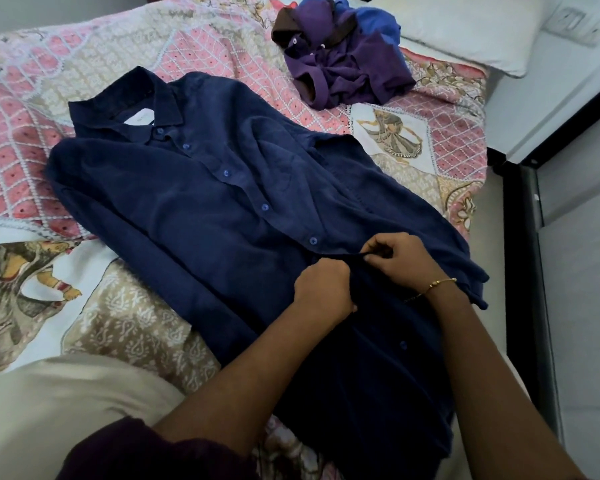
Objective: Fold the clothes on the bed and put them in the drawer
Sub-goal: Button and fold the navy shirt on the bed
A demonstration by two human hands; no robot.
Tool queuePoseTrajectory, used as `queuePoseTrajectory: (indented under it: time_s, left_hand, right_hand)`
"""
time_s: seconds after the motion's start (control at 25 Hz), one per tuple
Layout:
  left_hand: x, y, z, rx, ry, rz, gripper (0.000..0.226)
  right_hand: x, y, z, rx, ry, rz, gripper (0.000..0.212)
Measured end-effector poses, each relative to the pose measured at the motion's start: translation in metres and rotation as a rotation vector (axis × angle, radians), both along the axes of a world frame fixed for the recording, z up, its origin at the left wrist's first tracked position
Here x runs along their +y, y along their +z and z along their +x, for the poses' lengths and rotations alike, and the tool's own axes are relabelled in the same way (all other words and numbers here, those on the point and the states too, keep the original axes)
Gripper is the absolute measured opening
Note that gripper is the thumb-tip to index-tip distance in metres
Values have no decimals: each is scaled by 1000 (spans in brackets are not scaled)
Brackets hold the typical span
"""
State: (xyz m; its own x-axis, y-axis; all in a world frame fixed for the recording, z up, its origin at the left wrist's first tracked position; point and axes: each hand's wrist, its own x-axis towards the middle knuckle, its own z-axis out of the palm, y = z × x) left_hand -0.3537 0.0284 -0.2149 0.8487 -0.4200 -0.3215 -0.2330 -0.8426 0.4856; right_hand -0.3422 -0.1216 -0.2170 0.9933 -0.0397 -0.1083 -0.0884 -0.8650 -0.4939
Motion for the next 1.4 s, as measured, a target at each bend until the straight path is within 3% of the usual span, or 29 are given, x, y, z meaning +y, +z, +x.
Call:
queuePoseTrajectory:
  time_s: [0.12,0.24,0.48,0.72,1.04,1.24,1.4]
  left_hand:
    - [-1,2,-2,-53,-45,41,20]
    - [0,0,-2,-33,3,-46,16]
    - [-6,-2,-1,340,429,-574,15]
    - [-13,1,-9,579,696,-860,22]
    - [-19,-3,-14,495,752,-857,13]
    - [-20,-10,-14,408,752,-828,15]
    - [-22,-8,-18,550,876,-961,23]
  right_hand:
    - [-1,2,-2,-38,-64,99,8]
    - [4,8,-6,-31,-70,183,12]
    - [17,22,-17,-24,-69,351,26]
    - [23,24,-25,-54,-64,205,14]
    - [25,31,-26,-42,6,-58,14]
    - [23,30,-27,63,-42,51,12]
    - [21,24,-27,154,-137,253,17]
